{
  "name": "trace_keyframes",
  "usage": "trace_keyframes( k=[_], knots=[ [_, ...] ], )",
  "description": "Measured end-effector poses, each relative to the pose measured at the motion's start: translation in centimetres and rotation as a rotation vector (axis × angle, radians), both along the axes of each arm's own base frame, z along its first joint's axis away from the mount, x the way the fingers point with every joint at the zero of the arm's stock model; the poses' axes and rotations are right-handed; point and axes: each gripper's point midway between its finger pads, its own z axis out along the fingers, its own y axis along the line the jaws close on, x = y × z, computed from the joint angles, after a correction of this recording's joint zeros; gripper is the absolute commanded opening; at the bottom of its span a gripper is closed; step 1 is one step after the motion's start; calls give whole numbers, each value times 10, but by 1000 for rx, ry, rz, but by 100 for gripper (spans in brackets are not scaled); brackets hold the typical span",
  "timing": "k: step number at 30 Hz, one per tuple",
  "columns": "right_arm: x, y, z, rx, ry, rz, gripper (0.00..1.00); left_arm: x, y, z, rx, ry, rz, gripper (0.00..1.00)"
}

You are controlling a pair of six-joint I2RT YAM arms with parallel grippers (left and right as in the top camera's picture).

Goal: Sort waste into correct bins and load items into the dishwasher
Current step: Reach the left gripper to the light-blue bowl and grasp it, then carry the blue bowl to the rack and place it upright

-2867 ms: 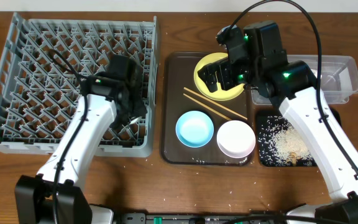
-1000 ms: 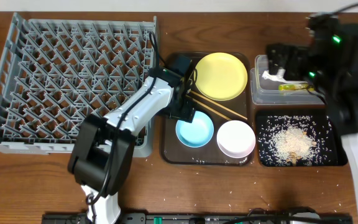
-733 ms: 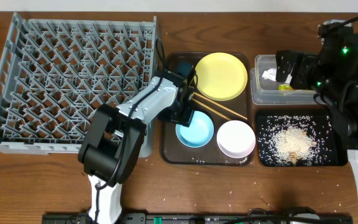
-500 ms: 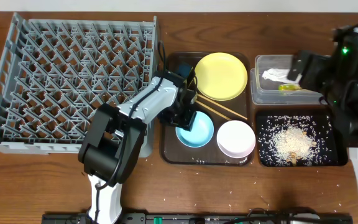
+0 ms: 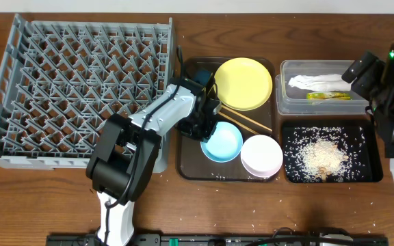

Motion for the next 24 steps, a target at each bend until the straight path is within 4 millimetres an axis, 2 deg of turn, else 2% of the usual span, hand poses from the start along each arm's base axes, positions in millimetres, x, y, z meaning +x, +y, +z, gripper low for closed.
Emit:
trace_keyframes(
  k=[5,8,11,12,14,15,16,18,21,24],
  knots=[
    [4,10,-5,43,6,42,99,-9,5,2,19,41,7,7],
    [5,14,-6,64,5,59,99,-14,9,10,22,60,20,7],
    [6,17,-6,75,4,69,99,-4,13,34,-18,5,49,7],
    [6,17,-6,77,4,71,99,3,16,51,-46,-42,70,7],
    [6,18,-6,79,4,73,99,13,21,69,-75,-101,97,7],
    [6,18,-7,80,5,75,99,25,28,90,-95,-170,134,8],
    [6,18,-7,80,5,75,99,34,35,103,-95,-225,169,7],
    [6,18,-7,81,5,75,99,57,63,134,-62,-363,282,7],
    [6,18,-7,81,5,75,99,83,120,174,61,-555,493,7],
    [6,18,-7,82,5,76,99,97,176,201,224,-709,688,7]
  ],
)
